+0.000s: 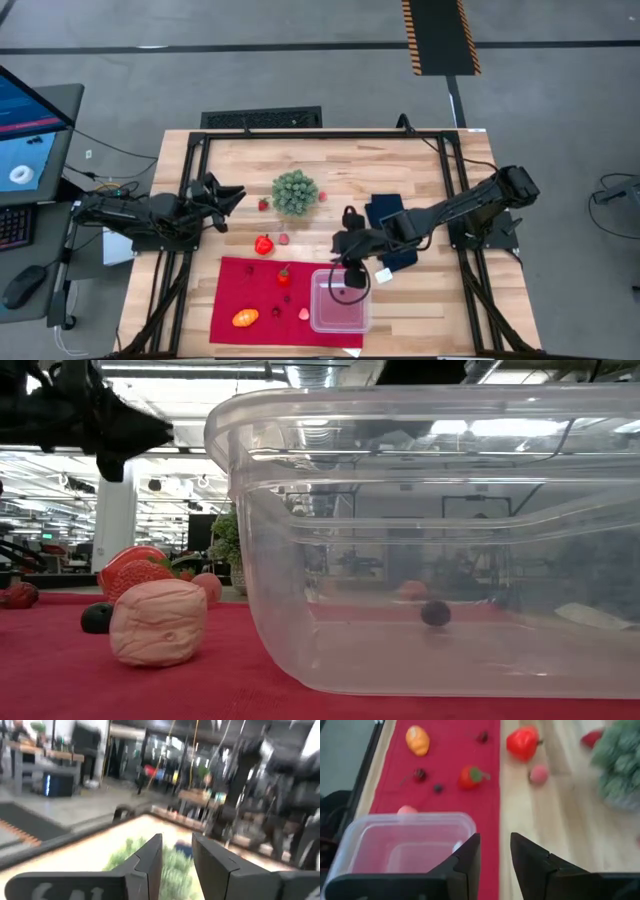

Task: Pick and placing Produce into tupperware
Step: Put the cherry into the transparent bin

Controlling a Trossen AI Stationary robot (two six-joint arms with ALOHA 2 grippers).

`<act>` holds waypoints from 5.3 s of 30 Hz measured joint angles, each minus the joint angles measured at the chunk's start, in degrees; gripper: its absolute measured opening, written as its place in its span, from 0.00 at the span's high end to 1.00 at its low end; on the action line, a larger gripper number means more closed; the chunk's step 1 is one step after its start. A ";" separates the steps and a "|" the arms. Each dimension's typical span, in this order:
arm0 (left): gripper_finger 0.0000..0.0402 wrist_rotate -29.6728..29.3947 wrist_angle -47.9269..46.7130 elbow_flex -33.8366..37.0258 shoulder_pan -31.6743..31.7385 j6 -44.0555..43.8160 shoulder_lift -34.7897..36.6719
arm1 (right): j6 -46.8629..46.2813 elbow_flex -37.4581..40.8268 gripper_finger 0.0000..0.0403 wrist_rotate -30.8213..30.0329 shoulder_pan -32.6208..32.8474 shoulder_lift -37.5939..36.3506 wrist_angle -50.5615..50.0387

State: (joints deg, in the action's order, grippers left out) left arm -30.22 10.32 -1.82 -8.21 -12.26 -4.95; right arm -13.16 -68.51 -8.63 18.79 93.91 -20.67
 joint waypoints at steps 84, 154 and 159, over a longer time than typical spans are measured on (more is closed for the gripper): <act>0.56 14.62 -35.90 -32.05 -38.36 -59.35 -72.28 | 7.77 36.92 0.68 -0.89 0.31 -38.72 32.25; 0.56 14.78 -34.70 -32.24 -38.15 -62.02 -78.77 | 7.56 36.89 0.68 -0.89 0.30 -38.68 32.74; 0.56 15.13 -34.76 -32.18 -38.16 -62.00 -78.21 | 7.21 36.89 0.68 -0.89 0.30 -38.66 32.74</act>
State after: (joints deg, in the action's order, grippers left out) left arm -15.09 -24.45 -34.00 -46.37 -74.26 -83.15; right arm -5.95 -31.62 -9.52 19.09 55.24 12.08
